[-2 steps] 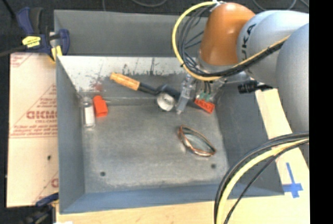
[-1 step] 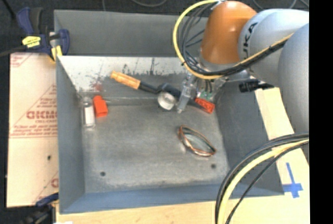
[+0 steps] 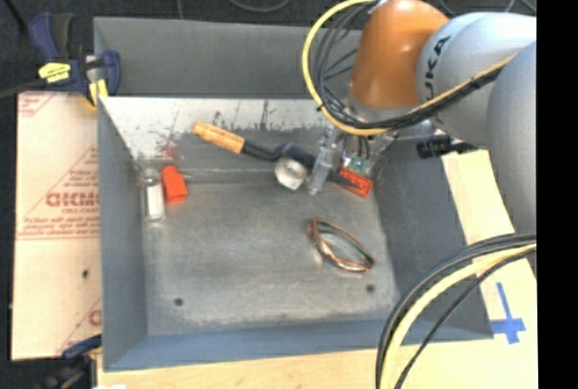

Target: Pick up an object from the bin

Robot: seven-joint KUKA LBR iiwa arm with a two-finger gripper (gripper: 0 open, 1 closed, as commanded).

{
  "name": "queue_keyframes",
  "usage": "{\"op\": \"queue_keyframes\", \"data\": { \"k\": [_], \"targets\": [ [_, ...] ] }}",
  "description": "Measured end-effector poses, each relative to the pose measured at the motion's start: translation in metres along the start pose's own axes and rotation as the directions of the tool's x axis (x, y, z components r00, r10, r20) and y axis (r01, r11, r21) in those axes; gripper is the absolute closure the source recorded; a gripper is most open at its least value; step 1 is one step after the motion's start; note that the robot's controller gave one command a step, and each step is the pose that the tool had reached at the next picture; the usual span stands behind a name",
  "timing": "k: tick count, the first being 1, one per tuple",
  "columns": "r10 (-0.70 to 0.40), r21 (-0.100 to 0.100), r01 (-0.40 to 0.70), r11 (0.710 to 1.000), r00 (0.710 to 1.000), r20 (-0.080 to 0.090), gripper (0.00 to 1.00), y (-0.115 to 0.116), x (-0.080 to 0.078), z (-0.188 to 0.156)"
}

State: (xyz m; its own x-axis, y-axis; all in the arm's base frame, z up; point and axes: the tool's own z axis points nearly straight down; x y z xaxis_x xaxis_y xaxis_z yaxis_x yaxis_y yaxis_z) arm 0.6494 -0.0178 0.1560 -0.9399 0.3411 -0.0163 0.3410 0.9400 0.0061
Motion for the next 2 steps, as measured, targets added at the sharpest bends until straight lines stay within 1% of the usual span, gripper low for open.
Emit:
{"op": "queue_keyframes", "data": {
  "k": [2],
  "targets": [
    [-0.001,-0.001,0.001,1.0,1.0,0.003,1.0,-0.0001,-0.0009,-0.01]
  ]
}}
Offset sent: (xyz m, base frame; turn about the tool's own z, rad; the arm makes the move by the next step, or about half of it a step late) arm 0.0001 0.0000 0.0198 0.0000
